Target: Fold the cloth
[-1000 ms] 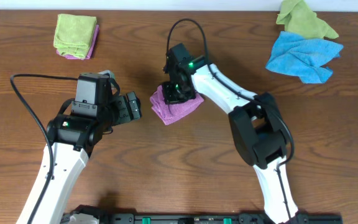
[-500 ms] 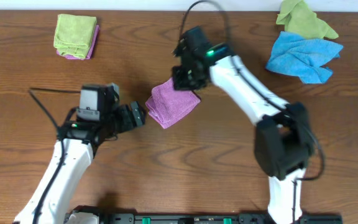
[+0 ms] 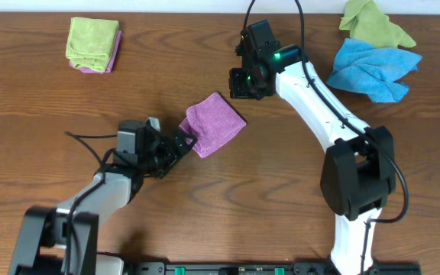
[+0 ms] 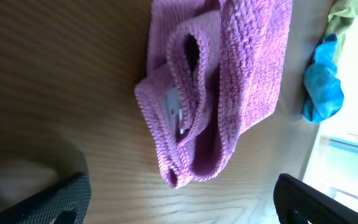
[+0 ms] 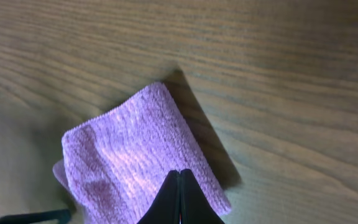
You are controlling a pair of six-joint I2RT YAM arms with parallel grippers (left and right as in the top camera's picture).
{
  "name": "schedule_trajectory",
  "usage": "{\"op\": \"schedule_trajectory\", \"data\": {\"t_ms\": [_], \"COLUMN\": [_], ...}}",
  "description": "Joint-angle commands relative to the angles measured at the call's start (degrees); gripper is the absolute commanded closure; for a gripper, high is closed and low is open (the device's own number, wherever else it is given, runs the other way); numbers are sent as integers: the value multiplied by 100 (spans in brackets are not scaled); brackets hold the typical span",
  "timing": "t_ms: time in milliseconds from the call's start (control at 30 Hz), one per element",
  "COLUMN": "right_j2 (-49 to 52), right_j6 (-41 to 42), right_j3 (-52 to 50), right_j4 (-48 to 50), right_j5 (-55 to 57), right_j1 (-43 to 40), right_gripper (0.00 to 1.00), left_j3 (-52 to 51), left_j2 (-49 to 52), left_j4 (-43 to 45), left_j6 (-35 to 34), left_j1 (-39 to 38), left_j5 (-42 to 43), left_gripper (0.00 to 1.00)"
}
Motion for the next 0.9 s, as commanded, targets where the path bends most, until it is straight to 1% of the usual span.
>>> {"op": "schedule_trajectory", "data": {"t_ms": [0,100,267,400,500,600,633,733,800,867], "right_j2": [188,293,745,1143,1349,1388,1388,1386,1386,1386], "right_j6": [20,20,107,219,299,299,297,295,271,271], "right_j3": [13,13,13,13,13,15,17,26,26,26], "right_j4": [70,66,94,256,365,376,372,317,260,247], "right_j5": [98,98,70,-295,-675,-833,-881,-1296,-1316,-1342], "right_j1": [-46,-46,-46,-46,-35,-9,9,63,125,149], "right_gripper": [98,99,98,98,98,98,99,98,99,99], "left_j3": [9,11,13,15,15,20,26,74,94,94], "left_j2": [350,680,1163,1338,1412,1486,1528,1700,1803,1847], "left_j4": [426,527,863,1119,1119,1126,1123,1121,1123,1123], "left_j6": [-678,-1075,-1353,-1416,-1519,-1521,-1521,-1626,-1707,-1731], "left_j1": [-177,-223,-225,-223,-223,-223,-223,-225,-223,-223], "left_j5": [109,66,74,42,-85,-151,-186,-208,-201,-205], "left_gripper": [5,5,5,5,5,0,5,7,13,22]}}
